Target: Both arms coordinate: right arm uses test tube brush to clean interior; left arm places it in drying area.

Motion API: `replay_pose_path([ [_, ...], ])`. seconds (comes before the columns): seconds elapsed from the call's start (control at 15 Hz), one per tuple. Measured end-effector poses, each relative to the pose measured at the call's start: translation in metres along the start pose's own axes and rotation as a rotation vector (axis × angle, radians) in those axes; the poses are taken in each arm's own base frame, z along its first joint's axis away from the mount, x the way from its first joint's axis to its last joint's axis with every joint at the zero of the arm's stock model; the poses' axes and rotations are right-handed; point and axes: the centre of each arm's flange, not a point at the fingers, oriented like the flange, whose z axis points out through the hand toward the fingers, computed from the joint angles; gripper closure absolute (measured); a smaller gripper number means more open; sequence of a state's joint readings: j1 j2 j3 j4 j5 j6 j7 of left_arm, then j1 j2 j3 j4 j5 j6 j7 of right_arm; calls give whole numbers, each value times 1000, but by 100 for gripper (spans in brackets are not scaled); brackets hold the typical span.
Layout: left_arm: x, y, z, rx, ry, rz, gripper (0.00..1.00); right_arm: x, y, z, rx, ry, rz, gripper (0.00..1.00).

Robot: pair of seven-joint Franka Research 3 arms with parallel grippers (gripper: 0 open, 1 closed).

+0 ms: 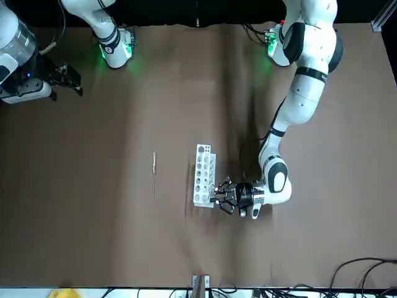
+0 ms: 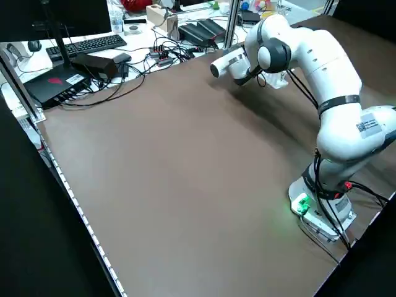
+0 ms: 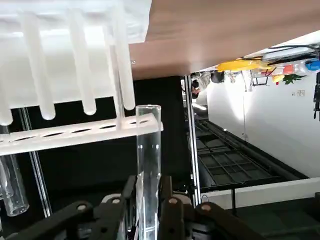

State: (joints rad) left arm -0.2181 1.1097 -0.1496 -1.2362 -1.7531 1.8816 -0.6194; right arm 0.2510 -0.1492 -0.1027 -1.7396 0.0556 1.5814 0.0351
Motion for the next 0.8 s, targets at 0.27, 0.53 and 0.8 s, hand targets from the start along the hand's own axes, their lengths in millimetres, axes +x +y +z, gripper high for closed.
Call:
replay_pose_path([
  [0.27,0,0,0,1,-2,-1,77,0,0,0,0,0,0,0],
  [0.53,-2,0,0,10,-14,2,77,0,0,0,0,0,0,0],
  [0.8,-3,0,1,14,-19,2,77,0,0,0,0,0,0,0],
])
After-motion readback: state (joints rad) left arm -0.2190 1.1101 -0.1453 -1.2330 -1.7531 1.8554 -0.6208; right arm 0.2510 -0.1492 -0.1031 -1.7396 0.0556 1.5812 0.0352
